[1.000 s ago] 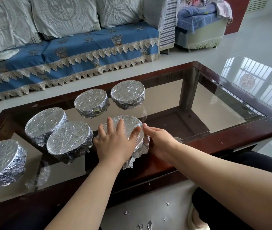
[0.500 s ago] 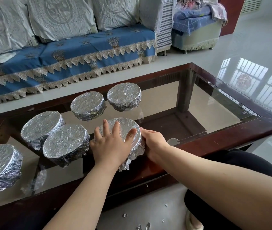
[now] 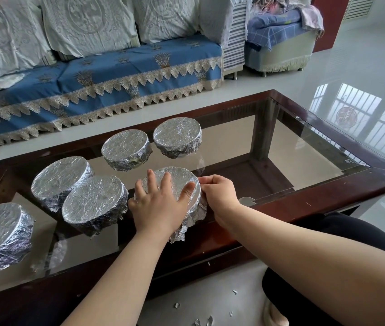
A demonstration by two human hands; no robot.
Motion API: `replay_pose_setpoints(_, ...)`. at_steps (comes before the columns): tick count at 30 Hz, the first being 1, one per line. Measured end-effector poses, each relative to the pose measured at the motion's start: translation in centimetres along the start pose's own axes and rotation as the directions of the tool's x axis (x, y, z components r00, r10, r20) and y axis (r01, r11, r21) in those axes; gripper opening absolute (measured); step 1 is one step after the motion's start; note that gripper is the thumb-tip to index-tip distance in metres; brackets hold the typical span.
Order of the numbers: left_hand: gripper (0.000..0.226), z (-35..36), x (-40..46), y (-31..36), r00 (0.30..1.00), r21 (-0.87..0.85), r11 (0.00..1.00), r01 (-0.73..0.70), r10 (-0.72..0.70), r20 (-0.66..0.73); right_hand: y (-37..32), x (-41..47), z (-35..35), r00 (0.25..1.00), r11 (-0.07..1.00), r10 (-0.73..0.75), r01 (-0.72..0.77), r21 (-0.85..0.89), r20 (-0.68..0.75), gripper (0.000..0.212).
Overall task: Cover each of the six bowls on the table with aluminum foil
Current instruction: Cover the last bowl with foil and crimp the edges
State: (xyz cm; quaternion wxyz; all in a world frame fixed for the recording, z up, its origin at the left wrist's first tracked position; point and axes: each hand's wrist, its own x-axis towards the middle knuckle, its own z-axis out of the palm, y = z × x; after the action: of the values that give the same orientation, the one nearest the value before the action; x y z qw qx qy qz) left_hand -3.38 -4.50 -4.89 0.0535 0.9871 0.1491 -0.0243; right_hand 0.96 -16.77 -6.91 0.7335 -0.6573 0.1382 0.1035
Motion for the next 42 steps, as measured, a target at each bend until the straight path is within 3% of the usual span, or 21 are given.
replay_pose_setpoints(3, 0.101, -0.1, 0.0, 0.1, 1.0, 0.006, 1.0, -0.004, 0.004, 0.002, -0.3, -0.8, -0.6, 0.999, 0.998, -0.035, 0.036, -0.059, 0.004, 0.035)
replay_pose_setpoints(9, 0.094, -0.3, 0.0, 0.1, 1.0, -0.013, 1.0, -0.006, 0.006, 0.03, 1.3, -1.7, -0.6, 0.977, 0.96, -0.199, 0.209, -0.188, 0.073, 0.021)
replay_pose_setpoints(14, 0.092, -1.5, 0.4, -0.6, 0.992, -0.087, 0.996, 0.007, 0.004, 0.129, 1.3, -0.8, -1.0, 0.983, 0.973, -0.113, 0.139, -0.184, 0.146, 0.021)
replay_pose_setpoints(17, 0.096, -2.1, -0.5, -1.3, 0.994, 0.004, 1.0, -0.012, 0.012, 0.104, 0.5, 0.0, -1.4, 0.976, 0.966, -0.078, 0.124, -0.226, 0.202, 0.02)
replay_pose_setpoints(21, 0.108, -1.5, -1.5, -1.4, 0.998, 0.184, 0.982, -0.036, 0.025, 0.061, 0.1, 0.5, -1.6, 0.96, 0.973, -0.056, 0.114, -0.199, 0.276, 0.014)
replay_pose_setpoints(27, 0.093, -0.5, 0.3, -2.2, 0.95, 0.088, 0.948, -0.307, 0.299, 0.096, 0.3, 0.7, -1.5, 0.962, 0.994, -0.052, 0.076, -0.081, 0.267, 0.024)
replay_pose_setpoints(36, 0.096, 0.0, 0.6, -2.4, 0.945, 0.055, 0.949, -0.311, 0.303, 0.123, 1.2, 0.2, -1.6, 0.965, 0.997, -0.062, 0.047, 0.065, 0.253, 0.02)
replay_pose_setpoints(42, 0.111, 0.5, 0.8, -2.4, 0.951, 0.058, 0.952, -0.301, 0.295, 0.096, 1.3, 0.0, -1.2, 0.979, 0.993, 0.01, -0.034, 0.114, 0.206, 0.032)
